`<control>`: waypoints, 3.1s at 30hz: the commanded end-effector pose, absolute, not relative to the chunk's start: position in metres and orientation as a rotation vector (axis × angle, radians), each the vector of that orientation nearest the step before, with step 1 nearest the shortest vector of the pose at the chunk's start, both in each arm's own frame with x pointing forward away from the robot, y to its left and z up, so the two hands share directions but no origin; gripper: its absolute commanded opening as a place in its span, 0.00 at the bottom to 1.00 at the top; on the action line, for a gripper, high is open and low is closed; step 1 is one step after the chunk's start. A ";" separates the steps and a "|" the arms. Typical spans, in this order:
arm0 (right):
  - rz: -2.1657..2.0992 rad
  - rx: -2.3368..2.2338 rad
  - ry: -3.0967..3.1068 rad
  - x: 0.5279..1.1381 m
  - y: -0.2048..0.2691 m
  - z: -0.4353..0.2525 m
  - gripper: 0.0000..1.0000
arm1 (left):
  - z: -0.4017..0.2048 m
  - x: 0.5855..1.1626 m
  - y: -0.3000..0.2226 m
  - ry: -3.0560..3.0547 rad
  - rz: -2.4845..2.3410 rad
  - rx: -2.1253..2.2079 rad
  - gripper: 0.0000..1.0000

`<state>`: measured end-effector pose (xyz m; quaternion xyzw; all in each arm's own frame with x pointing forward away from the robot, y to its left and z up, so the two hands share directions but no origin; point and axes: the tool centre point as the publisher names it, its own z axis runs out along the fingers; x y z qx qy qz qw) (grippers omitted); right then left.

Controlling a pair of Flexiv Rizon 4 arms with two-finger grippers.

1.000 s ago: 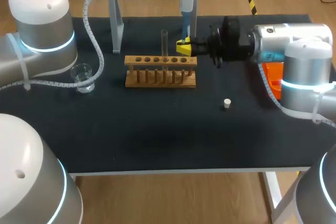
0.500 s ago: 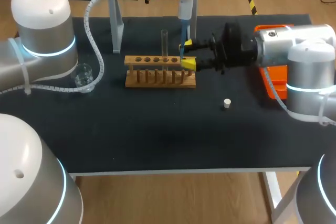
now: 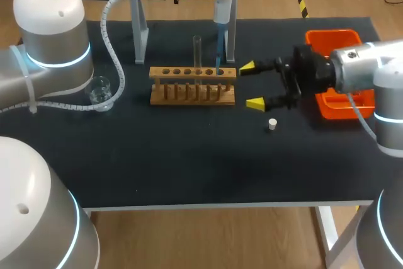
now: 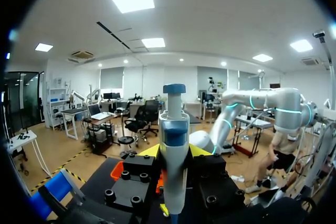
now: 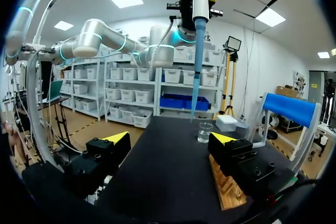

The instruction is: Invert the test tube, pick up the pipette, mount the tip to pipette, aspirate from beaker and dispense into the tube, eject the tip, return the pipette, and cap with the stopper.

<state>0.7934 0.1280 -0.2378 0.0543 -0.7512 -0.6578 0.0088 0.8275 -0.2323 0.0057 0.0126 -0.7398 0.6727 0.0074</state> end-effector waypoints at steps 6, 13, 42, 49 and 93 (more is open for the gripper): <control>-2.059 0.155 -2.359 0.782 0.114 -0.237 1.00 | 0.006 0.828 -0.232 -2.311 2.106 0.038 0.00; -2.059 0.155 -2.359 0.782 0.114 -0.237 1.00 | 0.006 0.828 -0.232 -2.311 2.106 0.038 0.00; -2.059 0.155 -2.359 0.782 0.114 -0.237 1.00 | -0.014 0.840 -0.122 -2.412 2.232 0.243 0.00; -2.059 0.155 -2.359 0.782 0.114 -0.237 1.00 | -0.025 0.849 -0.074 -2.456 2.260 0.328 0.00; -2.059 0.155 -2.359 0.782 0.114 -0.237 1.00 | -0.081 0.911 0.060 -2.625 2.362 0.535 0.00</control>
